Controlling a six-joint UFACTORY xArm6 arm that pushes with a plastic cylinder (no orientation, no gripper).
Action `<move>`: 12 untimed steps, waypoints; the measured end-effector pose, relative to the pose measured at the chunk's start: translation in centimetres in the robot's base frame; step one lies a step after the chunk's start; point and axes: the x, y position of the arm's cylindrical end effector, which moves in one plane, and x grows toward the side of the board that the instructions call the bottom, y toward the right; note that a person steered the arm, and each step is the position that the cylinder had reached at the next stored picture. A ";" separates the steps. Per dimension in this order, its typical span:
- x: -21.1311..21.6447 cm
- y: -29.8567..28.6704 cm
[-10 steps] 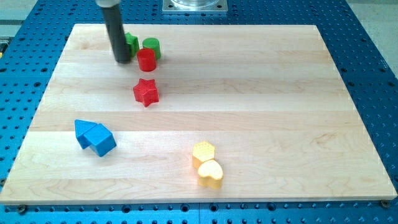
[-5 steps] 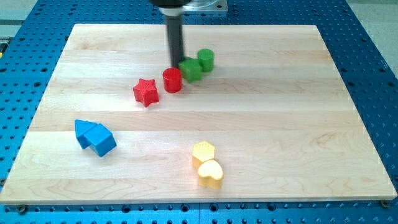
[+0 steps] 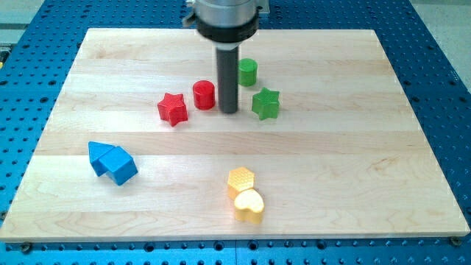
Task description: Move the green star towards the bottom right side of the board
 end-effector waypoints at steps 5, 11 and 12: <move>15.0 16.8; 21.0 16.4; 19.3 17.0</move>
